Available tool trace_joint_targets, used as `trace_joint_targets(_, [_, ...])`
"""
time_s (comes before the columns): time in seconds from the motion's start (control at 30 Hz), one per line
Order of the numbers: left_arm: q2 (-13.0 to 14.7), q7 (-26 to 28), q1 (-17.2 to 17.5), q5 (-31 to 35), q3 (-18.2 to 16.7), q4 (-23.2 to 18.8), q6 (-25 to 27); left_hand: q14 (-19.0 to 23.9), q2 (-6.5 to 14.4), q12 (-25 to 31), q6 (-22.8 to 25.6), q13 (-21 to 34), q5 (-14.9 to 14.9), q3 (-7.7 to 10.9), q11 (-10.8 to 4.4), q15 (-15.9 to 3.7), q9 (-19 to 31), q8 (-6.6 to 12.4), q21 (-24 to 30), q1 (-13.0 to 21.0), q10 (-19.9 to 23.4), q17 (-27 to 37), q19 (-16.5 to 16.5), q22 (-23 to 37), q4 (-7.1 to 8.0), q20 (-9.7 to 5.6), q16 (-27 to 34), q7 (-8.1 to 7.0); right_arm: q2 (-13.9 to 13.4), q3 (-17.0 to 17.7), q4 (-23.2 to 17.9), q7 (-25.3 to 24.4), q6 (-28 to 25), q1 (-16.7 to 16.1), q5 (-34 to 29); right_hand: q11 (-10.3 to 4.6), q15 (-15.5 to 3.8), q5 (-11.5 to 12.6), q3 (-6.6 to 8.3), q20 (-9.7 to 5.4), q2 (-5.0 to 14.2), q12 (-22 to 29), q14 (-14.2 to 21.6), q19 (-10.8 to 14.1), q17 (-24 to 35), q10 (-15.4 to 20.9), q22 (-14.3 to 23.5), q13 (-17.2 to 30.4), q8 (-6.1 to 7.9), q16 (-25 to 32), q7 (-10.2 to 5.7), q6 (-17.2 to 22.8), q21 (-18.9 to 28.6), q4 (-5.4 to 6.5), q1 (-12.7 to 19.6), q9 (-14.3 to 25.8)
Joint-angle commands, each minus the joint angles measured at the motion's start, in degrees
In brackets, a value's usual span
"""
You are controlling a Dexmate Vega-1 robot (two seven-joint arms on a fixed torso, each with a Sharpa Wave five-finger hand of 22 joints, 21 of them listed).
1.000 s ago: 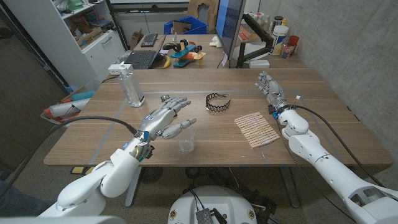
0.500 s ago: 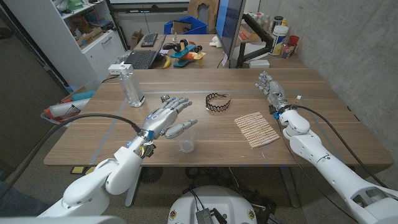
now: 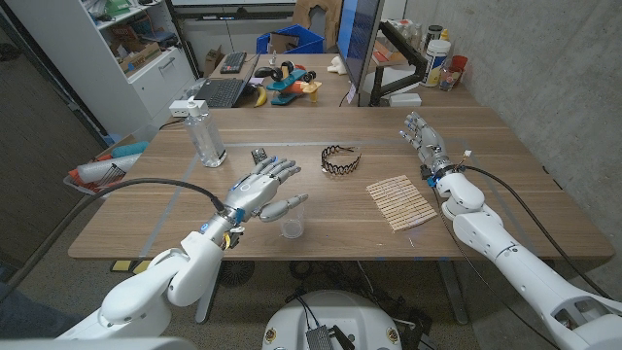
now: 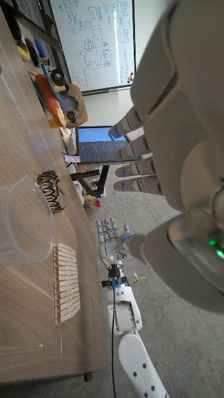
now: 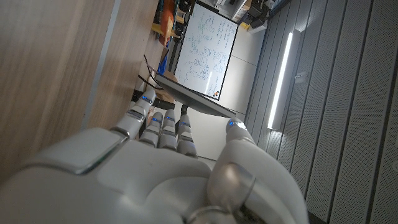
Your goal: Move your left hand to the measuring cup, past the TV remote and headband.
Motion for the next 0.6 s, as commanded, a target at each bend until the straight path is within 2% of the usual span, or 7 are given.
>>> trace_joint_targets(0.03, [3.2, -0.2, 0.1, -1.7, 0.5, -0.2, -0.3, 0.7, 0.1, 0.2, 0.7, 0.2, -0.3, 0.18, -0.08, -0.19, 0.1, 0.01, -0.1, 0.5, 0.5, 0.3, 0.3, 0.2, -0.25, 0.20, 0.5, -0.12, 0.4, -0.4, -0.7, -1.4, -0.3, -0.4, -0.8, 0.08, 0.16, 0.1, -0.12, -0.16, 0.50, -0.1, 0.5, 0.4, 0.0, 0.6, 0.1, 0.1, 0.02, 0.3, -0.36, 0.3, -0.2, -0.25, 0.0, 0.1])
trace_joint_targets(0.6, [4.0, 0.8, 0.5, -4.7, 0.3, 0.7, -1.5, 1.6, 0.2, 0.5, 1.6, 0.2, -0.2, 0.08, -0.30, -0.45, 0.1, -0.03, -0.2, 0.5, 1.5, 0.3, 0.9, 0.2, -0.33, 0.08, 0.6, -0.34, 0.2, -1.3, -2.2, -2.3, -1.9, 0.0, -1.9, -0.02, 0.11, 0.1, -0.16, -0.11, 0.53, -0.1, 0.5, 0.3, 0.0, 0.7, 0.1, 0.1, 0.01, 0.2, -0.37, 0.3, -0.3, -0.27, 0.0, 0.1])
